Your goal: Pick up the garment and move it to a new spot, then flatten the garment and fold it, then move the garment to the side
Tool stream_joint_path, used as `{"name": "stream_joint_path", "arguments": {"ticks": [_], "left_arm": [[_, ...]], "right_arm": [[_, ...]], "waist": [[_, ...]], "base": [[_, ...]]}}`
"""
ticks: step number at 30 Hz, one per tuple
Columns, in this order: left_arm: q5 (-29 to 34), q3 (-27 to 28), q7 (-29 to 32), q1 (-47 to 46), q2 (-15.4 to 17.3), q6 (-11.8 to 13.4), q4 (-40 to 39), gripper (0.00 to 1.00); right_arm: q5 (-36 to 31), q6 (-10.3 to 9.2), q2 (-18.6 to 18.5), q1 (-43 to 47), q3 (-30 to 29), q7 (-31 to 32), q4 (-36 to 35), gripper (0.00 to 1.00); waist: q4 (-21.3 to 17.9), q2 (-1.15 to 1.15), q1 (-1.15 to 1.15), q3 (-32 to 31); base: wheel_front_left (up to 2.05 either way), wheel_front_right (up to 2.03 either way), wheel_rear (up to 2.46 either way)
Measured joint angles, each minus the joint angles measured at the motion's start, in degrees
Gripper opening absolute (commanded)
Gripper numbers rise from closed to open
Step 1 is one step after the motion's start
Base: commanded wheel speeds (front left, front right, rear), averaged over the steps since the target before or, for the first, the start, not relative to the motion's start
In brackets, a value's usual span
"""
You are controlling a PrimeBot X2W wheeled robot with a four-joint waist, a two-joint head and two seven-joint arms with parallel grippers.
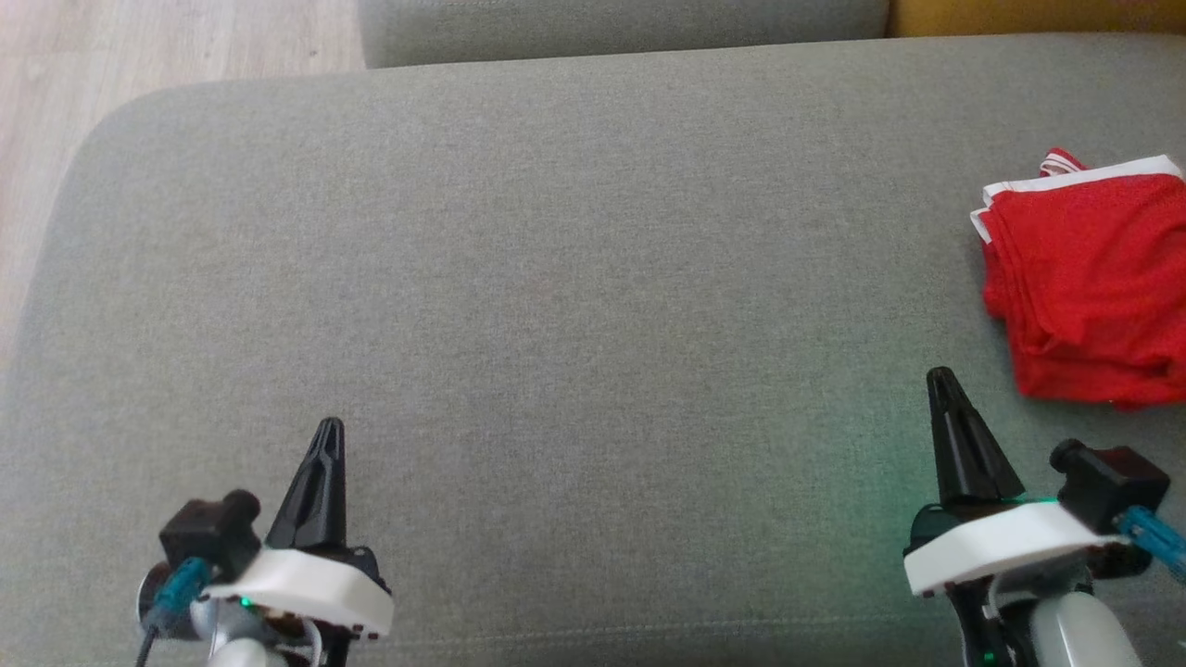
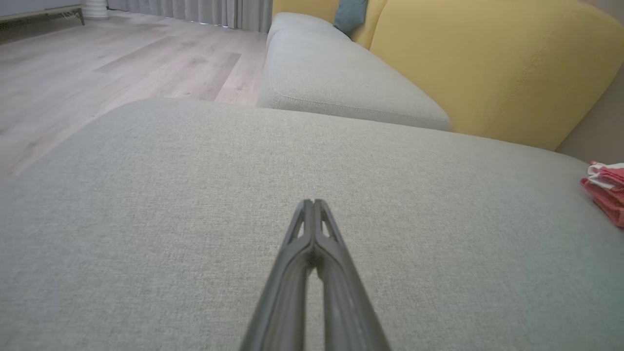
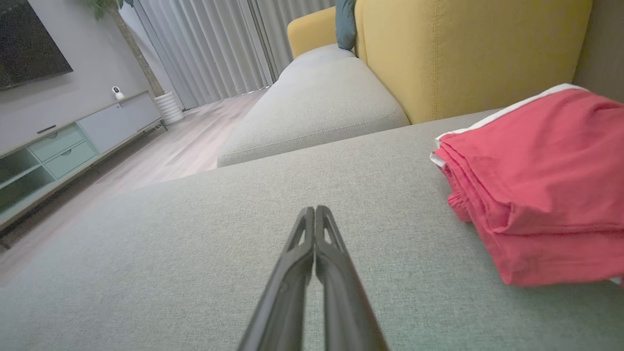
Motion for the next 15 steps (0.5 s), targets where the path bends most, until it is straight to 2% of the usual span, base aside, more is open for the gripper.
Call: {"name": "stream_joint_path", "arguments": {"ticks": [15], "left_arm": [[-9.8, 1.6, 2.0, -0.3, -0.4, -1.5, 0.9, 0.0]], "right_arm": [[10.4, 0.0, -0.1, -0.2, -0.2, 0.6, 1.5, 0.0]], "waist": [[0.1, 0.0, 0.0, -0.8]], "base": [[0.0, 0.0, 0.0]]}}
